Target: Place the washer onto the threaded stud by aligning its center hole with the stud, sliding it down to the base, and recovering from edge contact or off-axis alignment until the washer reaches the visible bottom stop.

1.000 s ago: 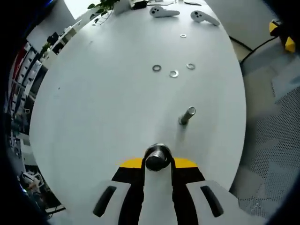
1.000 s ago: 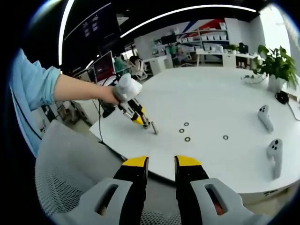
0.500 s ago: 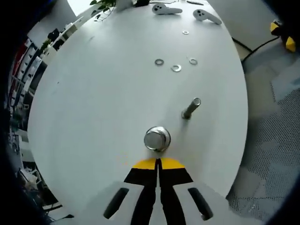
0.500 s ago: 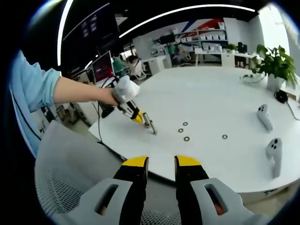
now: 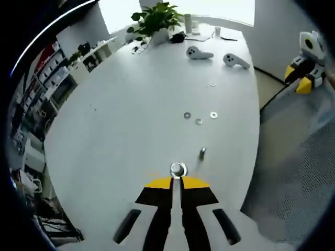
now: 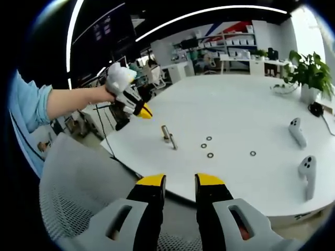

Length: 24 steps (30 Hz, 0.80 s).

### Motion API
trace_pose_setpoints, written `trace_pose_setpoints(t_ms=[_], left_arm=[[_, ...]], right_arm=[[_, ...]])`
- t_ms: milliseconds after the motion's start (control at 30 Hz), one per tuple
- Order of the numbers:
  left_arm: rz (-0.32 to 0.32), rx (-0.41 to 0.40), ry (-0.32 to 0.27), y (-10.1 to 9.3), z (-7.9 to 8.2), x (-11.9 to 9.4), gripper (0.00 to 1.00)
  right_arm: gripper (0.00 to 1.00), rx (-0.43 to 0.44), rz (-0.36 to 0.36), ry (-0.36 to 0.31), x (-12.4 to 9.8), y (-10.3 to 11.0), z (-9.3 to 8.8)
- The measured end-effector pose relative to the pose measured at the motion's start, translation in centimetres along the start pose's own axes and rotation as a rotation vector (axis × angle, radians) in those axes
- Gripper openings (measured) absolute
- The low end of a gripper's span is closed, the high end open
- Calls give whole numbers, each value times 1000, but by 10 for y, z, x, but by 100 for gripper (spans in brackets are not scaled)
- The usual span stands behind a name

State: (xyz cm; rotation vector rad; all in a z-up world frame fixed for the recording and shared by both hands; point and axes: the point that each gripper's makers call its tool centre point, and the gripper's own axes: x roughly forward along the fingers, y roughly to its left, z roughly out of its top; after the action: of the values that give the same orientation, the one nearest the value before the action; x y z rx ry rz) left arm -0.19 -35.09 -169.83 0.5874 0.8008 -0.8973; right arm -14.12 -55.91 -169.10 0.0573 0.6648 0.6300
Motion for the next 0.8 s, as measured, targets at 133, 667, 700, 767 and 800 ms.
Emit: trace_pose_setpoints(t_ms=[133,667,700,767,800], left_arm=[[11,-37,-92,-19,15,-35,6],[194,-253,-391,-48,11,-143,23],[211,-269,-410,-47,9,-146,24],[221,-321,-466,-50,6,-153,24],[223,-334,-476,-52,4,-155,25]], right_arm=[[25,-4,6,0,0,1,0],[25,-18,22,38,0,5,-5],[25,-22,24,44,0,5,-6],[26,-25,21,45,0,5,-6],[26,-26,19,45,0,4,-6]])
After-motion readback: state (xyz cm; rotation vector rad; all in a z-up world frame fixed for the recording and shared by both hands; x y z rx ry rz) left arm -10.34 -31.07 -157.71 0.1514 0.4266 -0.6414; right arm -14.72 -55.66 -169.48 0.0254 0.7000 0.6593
